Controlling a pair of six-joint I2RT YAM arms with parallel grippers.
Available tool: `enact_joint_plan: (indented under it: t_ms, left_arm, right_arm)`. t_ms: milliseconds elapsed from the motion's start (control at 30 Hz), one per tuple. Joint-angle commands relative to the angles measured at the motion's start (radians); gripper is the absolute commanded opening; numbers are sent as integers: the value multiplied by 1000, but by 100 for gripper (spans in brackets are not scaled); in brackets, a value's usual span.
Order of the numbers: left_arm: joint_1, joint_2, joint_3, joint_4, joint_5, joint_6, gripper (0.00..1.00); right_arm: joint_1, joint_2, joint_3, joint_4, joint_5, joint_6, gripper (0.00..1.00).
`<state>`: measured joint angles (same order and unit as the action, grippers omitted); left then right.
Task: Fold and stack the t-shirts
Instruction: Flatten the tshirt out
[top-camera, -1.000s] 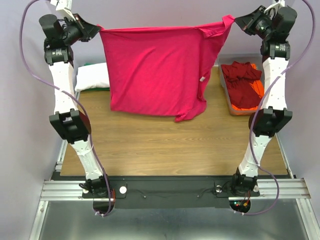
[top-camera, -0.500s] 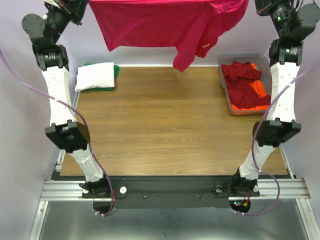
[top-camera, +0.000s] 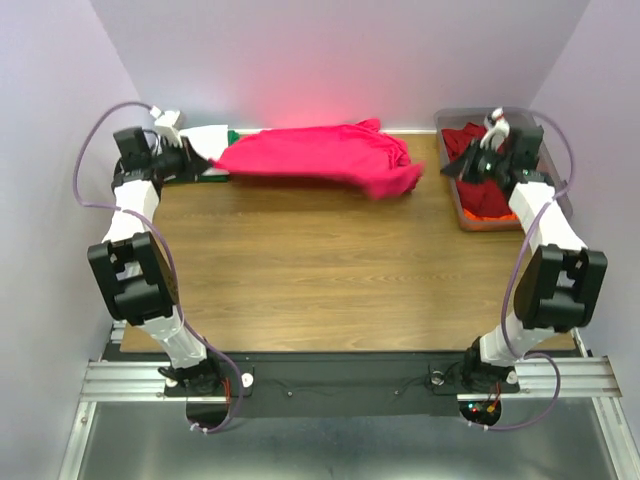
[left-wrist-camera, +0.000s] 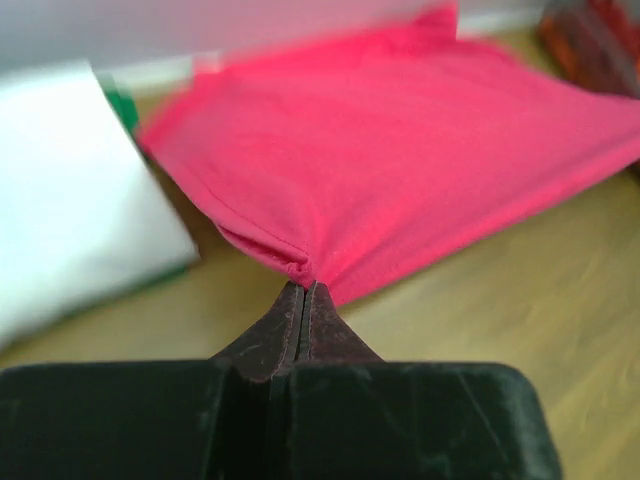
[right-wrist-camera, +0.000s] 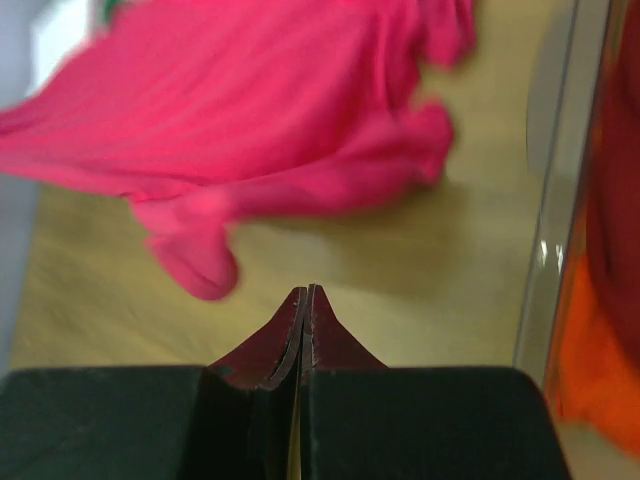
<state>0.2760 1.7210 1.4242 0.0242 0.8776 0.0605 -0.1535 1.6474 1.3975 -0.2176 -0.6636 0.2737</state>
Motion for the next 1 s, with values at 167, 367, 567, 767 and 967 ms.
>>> enact_joint_plan:
  t_ms: [167, 367, 567, 767, 967]
  left_arm:
    - [25, -31, -45, -671, -69, 671, 0]
    - [23, -75, -172, -820, -186, 897, 0]
    - [23, -118, -288, -744, -252, 869, 0]
    - [25, -74, -243, -736, -258, 797, 0]
    - [25, -52, -196, -739, -261, 759, 0]
  right_arm:
    - [-12, -218, -190, -219, 39, -390, 0]
    - [2, -251, -224, -451, 18, -593, 1]
    - [233, -239, -236, -477, 59, -608, 35]
    - [368, -129, -221, -401, 186, -651, 62]
    - [486, 67, -121, -326, 298, -694, 61]
